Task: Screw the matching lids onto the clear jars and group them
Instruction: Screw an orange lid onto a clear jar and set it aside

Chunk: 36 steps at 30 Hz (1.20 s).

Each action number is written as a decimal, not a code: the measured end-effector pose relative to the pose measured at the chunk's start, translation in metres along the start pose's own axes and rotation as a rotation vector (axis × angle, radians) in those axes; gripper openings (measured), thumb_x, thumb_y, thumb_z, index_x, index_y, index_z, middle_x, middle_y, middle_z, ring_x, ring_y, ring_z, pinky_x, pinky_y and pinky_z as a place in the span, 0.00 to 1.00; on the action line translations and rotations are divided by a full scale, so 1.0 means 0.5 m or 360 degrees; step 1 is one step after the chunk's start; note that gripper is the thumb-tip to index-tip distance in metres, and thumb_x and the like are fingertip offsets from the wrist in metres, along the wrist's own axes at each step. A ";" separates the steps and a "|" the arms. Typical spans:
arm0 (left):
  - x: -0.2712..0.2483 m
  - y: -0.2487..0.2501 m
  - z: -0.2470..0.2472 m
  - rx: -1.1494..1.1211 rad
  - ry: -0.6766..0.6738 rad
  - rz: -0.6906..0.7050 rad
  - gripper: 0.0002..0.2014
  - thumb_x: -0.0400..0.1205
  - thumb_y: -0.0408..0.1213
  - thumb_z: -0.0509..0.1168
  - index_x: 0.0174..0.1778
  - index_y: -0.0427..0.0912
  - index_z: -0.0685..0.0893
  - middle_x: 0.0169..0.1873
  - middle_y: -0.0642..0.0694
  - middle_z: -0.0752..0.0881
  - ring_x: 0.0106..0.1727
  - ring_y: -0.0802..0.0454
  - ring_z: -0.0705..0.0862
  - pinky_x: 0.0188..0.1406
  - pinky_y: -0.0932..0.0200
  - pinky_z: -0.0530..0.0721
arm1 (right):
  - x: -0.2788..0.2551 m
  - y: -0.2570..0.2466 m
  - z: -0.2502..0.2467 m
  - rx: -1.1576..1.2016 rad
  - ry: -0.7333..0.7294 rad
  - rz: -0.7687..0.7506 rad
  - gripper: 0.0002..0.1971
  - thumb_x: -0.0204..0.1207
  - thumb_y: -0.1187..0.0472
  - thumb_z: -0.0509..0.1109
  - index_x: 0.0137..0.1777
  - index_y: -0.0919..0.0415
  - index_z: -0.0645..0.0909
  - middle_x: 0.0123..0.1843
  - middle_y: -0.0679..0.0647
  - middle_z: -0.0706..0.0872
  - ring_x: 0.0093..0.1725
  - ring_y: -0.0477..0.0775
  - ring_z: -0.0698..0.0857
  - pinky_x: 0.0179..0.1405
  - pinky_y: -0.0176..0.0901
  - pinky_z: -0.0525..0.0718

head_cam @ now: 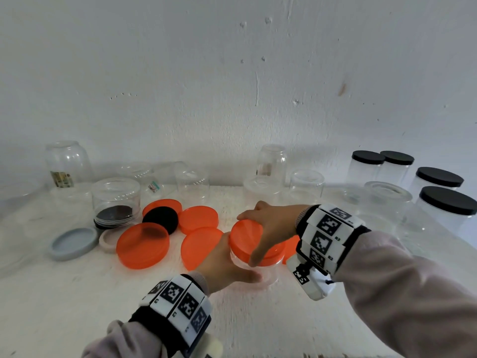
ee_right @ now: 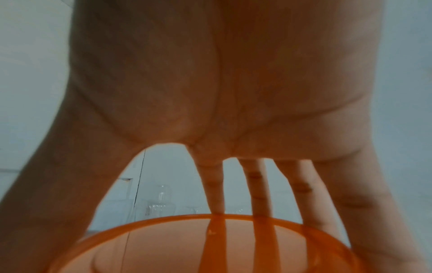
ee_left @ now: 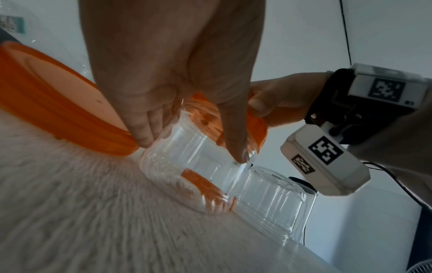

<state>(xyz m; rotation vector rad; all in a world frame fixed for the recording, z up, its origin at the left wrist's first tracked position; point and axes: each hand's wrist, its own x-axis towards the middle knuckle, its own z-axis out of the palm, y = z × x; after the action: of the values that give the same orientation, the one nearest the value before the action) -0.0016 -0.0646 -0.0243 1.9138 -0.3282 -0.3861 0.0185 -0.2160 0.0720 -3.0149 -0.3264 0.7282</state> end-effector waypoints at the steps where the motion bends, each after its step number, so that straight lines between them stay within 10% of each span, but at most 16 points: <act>1: 0.000 -0.001 0.000 -0.0007 0.0000 0.0004 0.48 0.64 0.37 0.83 0.75 0.52 0.63 0.62 0.59 0.77 0.59 0.62 0.77 0.50 0.66 0.76 | -0.001 -0.001 0.001 0.0000 0.0005 0.0020 0.54 0.56 0.27 0.75 0.80 0.34 0.51 0.75 0.45 0.60 0.62 0.56 0.76 0.59 0.55 0.78; 4: 0.003 -0.004 -0.002 -0.0008 0.0017 -0.0002 0.47 0.63 0.38 0.83 0.75 0.52 0.64 0.63 0.58 0.79 0.61 0.60 0.78 0.52 0.63 0.75 | -0.004 -0.010 0.008 -0.0005 0.0058 0.0092 0.55 0.54 0.20 0.68 0.80 0.40 0.53 0.75 0.48 0.62 0.35 0.47 0.74 0.50 0.52 0.78; 9: 0.003 -0.007 -0.004 -0.0007 0.0015 -0.0002 0.47 0.63 0.37 0.83 0.74 0.51 0.64 0.63 0.56 0.79 0.62 0.58 0.78 0.56 0.61 0.75 | -0.007 -0.010 -0.006 -0.0099 -0.0035 0.0026 0.56 0.55 0.27 0.75 0.80 0.34 0.47 0.79 0.45 0.58 0.74 0.59 0.69 0.66 0.59 0.75; 14: 0.002 -0.006 -0.003 0.0006 0.0007 0.0020 0.46 0.63 0.36 0.83 0.73 0.52 0.64 0.62 0.57 0.78 0.60 0.62 0.78 0.50 0.66 0.76 | -0.010 -0.005 -0.016 -0.0084 -0.0059 -0.0034 0.51 0.59 0.34 0.78 0.78 0.29 0.51 0.76 0.43 0.62 0.73 0.59 0.70 0.64 0.58 0.77; 21: 0.003 -0.007 -0.004 0.0016 0.0018 -0.0001 0.45 0.64 0.37 0.83 0.74 0.50 0.66 0.63 0.55 0.80 0.63 0.56 0.78 0.59 0.57 0.75 | -0.010 -0.018 0.006 -0.0095 0.0089 0.0133 0.55 0.54 0.18 0.65 0.80 0.42 0.56 0.74 0.50 0.68 0.31 0.46 0.72 0.46 0.51 0.78; 26: 0.003 -0.008 -0.004 0.0028 0.0012 -0.0018 0.46 0.64 0.35 0.83 0.75 0.50 0.64 0.64 0.53 0.79 0.65 0.53 0.78 0.64 0.53 0.77 | -0.008 -0.012 -0.008 -0.0173 -0.0092 0.0014 0.55 0.56 0.30 0.77 0.79 0.30 0.47 0.79 0.45 0.59 0.74 0.61 0.70 0.64 0.61 0.76; 36: 0.005 -0.008 -0.004 0.0062 -0.0013 -0.0016 0.47 0.64 0.37 0.82 0.75 0.51 0.63 0.64 0.56 0.77 0.62 0.58 0.76 0.53 0.65 0.74 | -0.002 -0.008 -0.004 -0.0225 -0.0003 -0.0012 0.55 0.52 0.26 0.75 0.78 0.31 0.50 0.74 0.44 0.64 0.71 0.59 0.73 0.60 0.62 0.79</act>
<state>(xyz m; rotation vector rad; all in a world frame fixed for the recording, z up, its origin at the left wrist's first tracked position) 0.0017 -0.0622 -0.0277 1.9532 -0.3340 -0.3966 0.0180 -0.2124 0.0744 -3.1432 -0.4060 0.7382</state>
